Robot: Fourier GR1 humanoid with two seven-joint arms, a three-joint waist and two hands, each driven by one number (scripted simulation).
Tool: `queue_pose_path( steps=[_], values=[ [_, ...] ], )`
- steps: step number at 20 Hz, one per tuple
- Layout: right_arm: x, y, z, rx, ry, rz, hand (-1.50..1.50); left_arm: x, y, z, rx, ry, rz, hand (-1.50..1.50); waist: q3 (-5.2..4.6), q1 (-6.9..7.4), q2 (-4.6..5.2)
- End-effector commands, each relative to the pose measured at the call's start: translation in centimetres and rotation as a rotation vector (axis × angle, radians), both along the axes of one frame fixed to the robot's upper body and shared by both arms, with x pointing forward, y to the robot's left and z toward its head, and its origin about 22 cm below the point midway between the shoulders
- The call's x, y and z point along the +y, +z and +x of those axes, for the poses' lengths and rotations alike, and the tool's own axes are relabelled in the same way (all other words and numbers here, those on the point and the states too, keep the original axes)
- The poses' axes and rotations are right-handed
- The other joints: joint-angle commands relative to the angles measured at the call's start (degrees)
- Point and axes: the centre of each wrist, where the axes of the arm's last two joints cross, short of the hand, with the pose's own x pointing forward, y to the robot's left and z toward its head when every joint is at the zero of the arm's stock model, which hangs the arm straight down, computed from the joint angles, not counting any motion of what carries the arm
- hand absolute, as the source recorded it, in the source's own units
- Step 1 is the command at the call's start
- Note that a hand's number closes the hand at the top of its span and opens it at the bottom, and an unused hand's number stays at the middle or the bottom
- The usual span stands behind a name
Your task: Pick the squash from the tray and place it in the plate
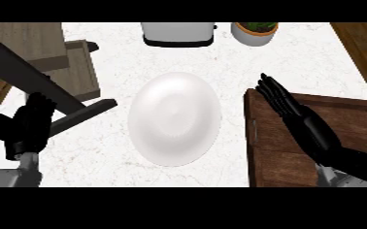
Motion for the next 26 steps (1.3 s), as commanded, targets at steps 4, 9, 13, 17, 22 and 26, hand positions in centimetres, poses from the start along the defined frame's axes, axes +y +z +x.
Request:
queue_pose_path(
  steps=[4, 9, 13, 17, 22, 26],
  values=[
    [-4.7, 0.5, 0.3, 0.017, -0.248, 0.447, -1.50, 2.9, 0.5, -2.3, -0.032, -0.071, 0.331, 0.00, 0.54, -1.52, 1.75],
    [-11.5, 0.6, -0.6, -0.118, -0.833, 0.333, -1.50, 3.5, -0.4, -4.6, 0.000, -0.138, 0.450, 0.00, 0.36, -2.95, 1.31],
    [-9.9, -2.2, -4.2, -0.191, -0.978, 0.470, -1.50, 2.8, -2.2, -5.4, 0.008, -0.146, 0.465, 0.00, 0.31, -2.63, 1.27],
    [-9.7, -0.4, -7.8, -0.251, -0.967, 0.509, -1.50, 1.9, -3.7, -5.6, -0.011, -0.164, 0.466, 0.00, 0.27, -1.24, 1.49],
    [-12.0, 0.1, -11.5, -0.112, -0.805, 0.272, -1.50, 1.6, -3.3, -4.6, -0.010, -0.172, 0.462, 0.00, 0.26, -1.43, 1.53],
    [-15.0, 2.4, -11.5, 0.004, -0.767, -0.010, -1.50, 2.5, -2.5, -4.9, -0.014, -0.165, 0.483, 0.00, 0.22, -0.83, 1.62]
  ],
)
